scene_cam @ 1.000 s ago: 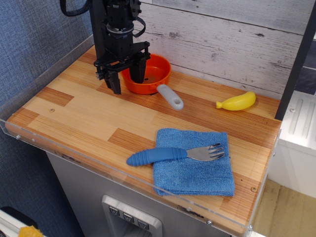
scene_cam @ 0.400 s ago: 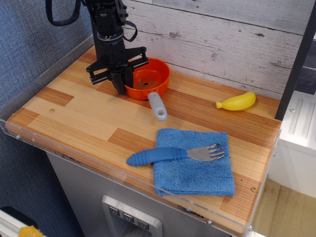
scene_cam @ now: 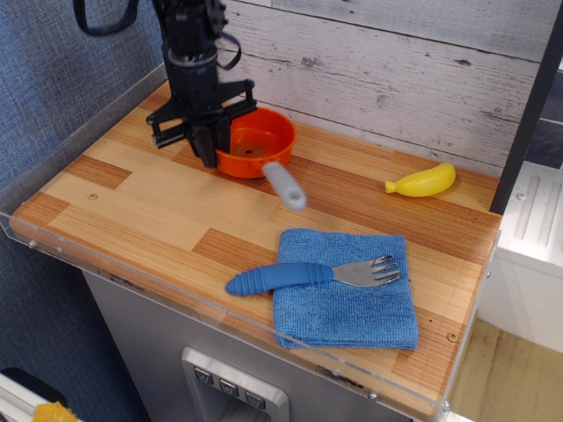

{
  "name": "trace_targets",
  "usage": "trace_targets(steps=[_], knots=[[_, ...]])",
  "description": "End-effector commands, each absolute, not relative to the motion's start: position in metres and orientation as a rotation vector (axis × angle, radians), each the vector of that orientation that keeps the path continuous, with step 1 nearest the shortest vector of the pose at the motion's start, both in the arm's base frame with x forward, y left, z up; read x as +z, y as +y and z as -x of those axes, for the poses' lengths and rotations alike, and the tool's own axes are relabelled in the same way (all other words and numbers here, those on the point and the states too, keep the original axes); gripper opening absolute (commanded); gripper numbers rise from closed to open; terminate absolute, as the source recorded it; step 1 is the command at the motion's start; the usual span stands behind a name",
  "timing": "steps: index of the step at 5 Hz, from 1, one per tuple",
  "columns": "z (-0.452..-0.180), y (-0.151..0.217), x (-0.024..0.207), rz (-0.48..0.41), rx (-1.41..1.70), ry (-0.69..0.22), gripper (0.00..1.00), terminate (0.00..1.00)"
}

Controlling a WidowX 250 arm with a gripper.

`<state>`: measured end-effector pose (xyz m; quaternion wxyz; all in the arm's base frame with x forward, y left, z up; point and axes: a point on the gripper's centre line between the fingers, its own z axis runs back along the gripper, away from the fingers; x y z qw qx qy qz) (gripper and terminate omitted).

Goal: Pick up the red pan and place it on the left front corner of the table

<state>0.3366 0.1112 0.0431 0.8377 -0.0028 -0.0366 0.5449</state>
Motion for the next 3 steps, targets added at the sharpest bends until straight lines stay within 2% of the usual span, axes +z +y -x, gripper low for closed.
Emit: trace_targets(steps=[1, 3], knots=[[-0.292, 0.111, 0.083, -0.072, 1.548, -0.142, 0.0, 0.0], [-0.247, 0.124, 0.078, -0.167, 1.874, -0.151, 0.0, 0.0]])
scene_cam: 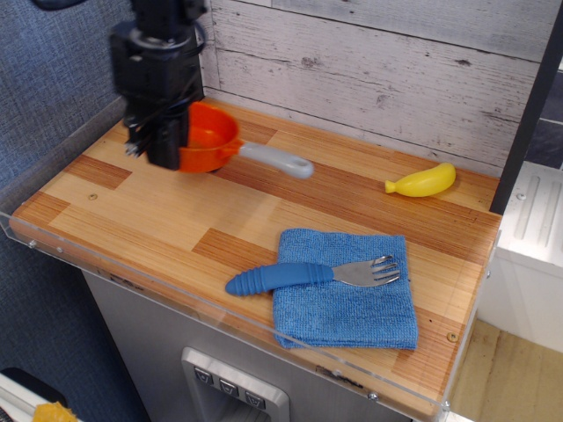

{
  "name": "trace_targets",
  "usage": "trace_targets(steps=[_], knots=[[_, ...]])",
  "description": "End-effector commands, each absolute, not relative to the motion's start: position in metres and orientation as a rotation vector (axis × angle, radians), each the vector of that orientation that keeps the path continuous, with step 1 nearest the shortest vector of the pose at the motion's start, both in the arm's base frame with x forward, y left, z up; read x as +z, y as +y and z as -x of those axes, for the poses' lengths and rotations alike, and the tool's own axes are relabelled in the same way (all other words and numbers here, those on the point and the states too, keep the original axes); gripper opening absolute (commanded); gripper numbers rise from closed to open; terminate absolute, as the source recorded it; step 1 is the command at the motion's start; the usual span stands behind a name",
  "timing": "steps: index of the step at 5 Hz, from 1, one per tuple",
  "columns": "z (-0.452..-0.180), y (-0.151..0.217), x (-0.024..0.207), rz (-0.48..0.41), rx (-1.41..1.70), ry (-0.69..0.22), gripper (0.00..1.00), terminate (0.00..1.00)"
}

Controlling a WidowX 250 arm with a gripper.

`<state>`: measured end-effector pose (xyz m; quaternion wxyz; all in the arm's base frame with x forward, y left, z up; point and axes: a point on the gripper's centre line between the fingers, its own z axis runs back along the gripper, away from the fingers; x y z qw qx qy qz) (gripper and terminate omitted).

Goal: Pick up the red pan and place it on the left front corner of the table

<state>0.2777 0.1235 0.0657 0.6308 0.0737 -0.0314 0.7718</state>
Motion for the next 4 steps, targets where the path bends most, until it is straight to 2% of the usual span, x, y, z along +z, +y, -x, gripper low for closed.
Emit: trace_targets(steps=[1, 2, 4], knots=[[-0.229, 0.129, 0.065, -0.081, 2.015, -0.101, 0.0, 0.0], [-0.225, 0.13, 0.054, -0.086, 2.139, -0.075, 0.0, 0.0], [-0.23, 0.135, 0.038, -0.032, 2.183, -0.044, 0.0, 0.0]])
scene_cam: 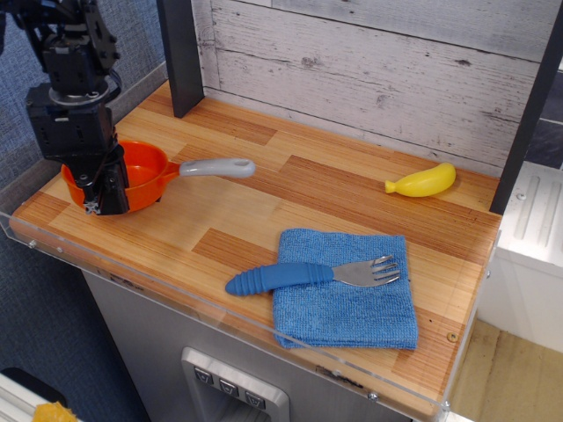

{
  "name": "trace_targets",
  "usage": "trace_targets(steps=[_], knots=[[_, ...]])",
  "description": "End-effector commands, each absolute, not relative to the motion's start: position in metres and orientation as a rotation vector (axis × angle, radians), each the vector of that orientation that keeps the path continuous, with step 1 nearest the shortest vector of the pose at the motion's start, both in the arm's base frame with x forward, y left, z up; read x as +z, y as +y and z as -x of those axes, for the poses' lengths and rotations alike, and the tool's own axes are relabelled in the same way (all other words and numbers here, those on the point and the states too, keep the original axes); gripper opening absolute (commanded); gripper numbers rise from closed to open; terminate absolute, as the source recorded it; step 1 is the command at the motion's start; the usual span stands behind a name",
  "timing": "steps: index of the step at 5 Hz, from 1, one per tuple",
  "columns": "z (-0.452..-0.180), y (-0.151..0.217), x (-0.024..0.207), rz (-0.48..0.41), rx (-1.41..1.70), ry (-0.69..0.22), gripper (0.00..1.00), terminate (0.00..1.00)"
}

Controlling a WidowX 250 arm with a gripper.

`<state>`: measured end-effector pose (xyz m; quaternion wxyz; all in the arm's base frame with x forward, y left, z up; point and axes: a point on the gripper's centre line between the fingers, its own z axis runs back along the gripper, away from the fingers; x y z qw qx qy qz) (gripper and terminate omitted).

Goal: Pick up the red pan and place it on the left front corner of the table

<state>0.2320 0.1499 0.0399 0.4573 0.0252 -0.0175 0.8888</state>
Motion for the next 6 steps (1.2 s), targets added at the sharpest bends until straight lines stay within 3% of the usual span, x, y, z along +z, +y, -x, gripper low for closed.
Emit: trace_targets(steps=[1, 2, 4, 5, 6], knots=[[-0.228, 0.136, 0.028, -0.048, 2.203, -0.029, 0.0, 0.0], [-0.225, 0.137, 0.029, -0.058, 2.203, -0.042, 1.0, 0.0], [-0.226, 0.139, 0.043, -0.072, 2.149, -0.048, 1.0, 0.0], [-0.232, 0.138, 0.064, -0.119, 2.068, -0.066, 1.0, 0.0], [-0.238, 0.125, 0.09, -0.095, 1.994, -0.137, 1.0, 0.0]])
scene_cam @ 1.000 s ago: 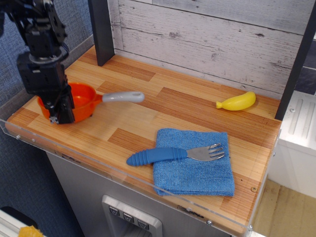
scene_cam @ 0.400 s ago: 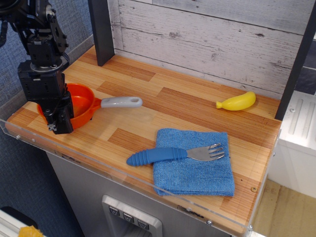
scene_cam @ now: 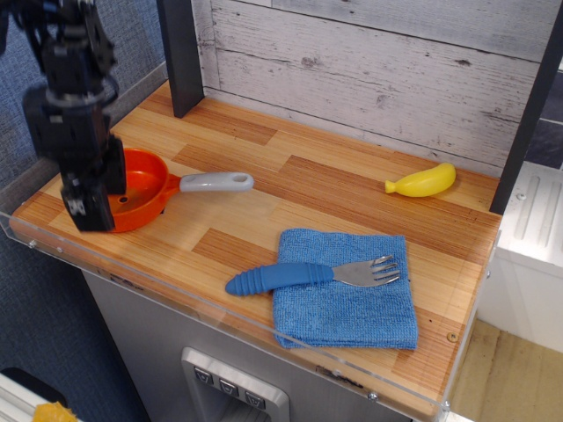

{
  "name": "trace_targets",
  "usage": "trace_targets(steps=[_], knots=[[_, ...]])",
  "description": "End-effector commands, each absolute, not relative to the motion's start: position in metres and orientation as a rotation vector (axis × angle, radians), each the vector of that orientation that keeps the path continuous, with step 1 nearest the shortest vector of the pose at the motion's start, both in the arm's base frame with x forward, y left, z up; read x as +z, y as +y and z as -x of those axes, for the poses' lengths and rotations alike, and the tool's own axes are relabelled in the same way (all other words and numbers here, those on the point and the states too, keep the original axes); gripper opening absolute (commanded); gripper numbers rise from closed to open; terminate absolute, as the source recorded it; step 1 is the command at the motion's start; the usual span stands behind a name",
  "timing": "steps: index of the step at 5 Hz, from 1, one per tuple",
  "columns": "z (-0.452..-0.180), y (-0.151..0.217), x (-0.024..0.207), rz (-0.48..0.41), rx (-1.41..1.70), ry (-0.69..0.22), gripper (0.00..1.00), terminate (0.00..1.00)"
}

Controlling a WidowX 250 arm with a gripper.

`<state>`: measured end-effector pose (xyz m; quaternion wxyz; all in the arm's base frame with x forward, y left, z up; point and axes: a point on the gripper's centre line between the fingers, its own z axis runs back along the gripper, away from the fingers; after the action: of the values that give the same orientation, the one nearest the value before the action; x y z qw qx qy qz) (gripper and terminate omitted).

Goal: Pick up the red pan and place it on the left front corner of the table

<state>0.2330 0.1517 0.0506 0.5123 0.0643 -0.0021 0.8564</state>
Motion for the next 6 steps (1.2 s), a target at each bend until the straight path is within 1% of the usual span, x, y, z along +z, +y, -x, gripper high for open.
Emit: trace_targets(steps=[1, 2, 3, 4, 5, 6], knots=[[-0.25, 0.105, 0.117, -0.068, 1.745, -0.185, 1.0, 0.0], [-0.262, 0.086, 0.132, 0.059, 1.501, -0.214, 1.0, 0.0], [-0.272, 0.064, 0.147, -0.067, 1.232, -0.23, 1.0, 0.0], [-0.292, 0.045, 0.154, -0.116, 0.973, -0.212, 1.0, 0.0], [-0.304, 0.024, 0.15, -0.021, 0.73, -0.194, 1.0, 0.0], [-0.306, 0.004, 0.147, -0.053, 0.476, -0.109, 1.0, 0.0]])
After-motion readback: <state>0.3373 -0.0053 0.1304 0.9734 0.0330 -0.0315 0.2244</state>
